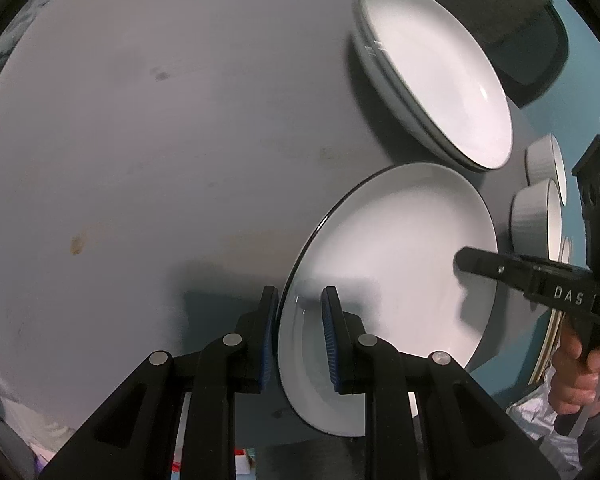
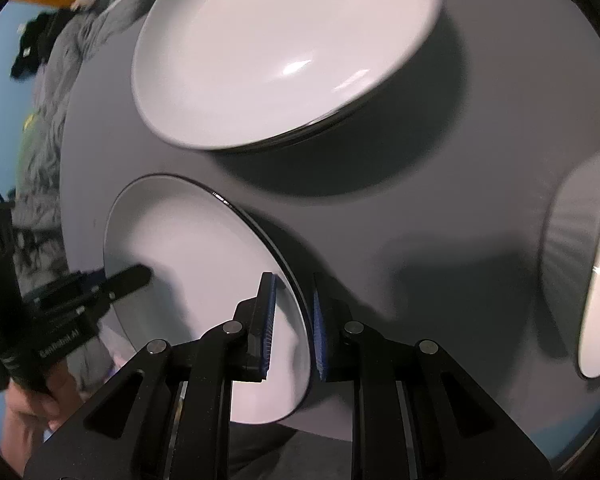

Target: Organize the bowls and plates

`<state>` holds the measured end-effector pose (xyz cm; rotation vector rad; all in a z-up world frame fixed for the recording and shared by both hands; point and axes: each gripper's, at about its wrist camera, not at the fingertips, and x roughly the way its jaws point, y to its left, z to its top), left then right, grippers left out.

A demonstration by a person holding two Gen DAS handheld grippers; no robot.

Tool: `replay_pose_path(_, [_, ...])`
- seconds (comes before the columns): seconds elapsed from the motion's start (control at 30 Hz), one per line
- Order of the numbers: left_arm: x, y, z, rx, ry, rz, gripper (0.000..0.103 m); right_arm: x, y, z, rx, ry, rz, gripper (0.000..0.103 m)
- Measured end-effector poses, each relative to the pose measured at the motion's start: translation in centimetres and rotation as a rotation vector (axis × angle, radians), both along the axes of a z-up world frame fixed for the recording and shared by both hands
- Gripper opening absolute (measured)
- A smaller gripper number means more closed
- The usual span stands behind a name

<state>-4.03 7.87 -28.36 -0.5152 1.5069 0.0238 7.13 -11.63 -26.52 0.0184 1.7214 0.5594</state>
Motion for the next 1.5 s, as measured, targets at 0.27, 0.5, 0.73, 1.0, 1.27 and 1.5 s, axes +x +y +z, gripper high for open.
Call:
replay_pose_path(0.27, [0.9, -1.2, -0.7, -0.019, 0.010, -0.077, 0.021, -1.1, -1.4, -0.1, -0.001, -0.023, -0.061, 0.018])
replay_pose_path(0.5, [0.5, -1.5, -0.6, -0.036, 0.019, -0.119, 0.021, -2.5, -1.7, -1.0, 0.023, 0.019, -0.115, 0.018])
replay_pose_path(0.73, [2.2, -1.3, -1.1, -0.044, 0.019, -0.090, 0.021, -2.5, -1.3, -1.5, 0.069, 0.025, -0.150, 0.018])
replay_pose_path(1.0, [0.6, -1.3, -1.0, -0.038, 0.022, -0.076, 0.021, -2.2, -1.6, -1.3, 0.075, 0.009, -0.095, 0.015])
replay_pose_path(1.27, [0.0, -1.4, -0.6, 0.001, 0.042, -0.063, 0.021, -3.1, 0.3, -1.0, 0.044, -0.007, -0.010, 0.015])
replay_pose_path(1.5, [-0.2, -1.8, 0.9, -0.007, 0.050, -0.073, 0.021, -2.8, -1.2, -0.2, 0.043, 0.020, -0.018, 0.015])
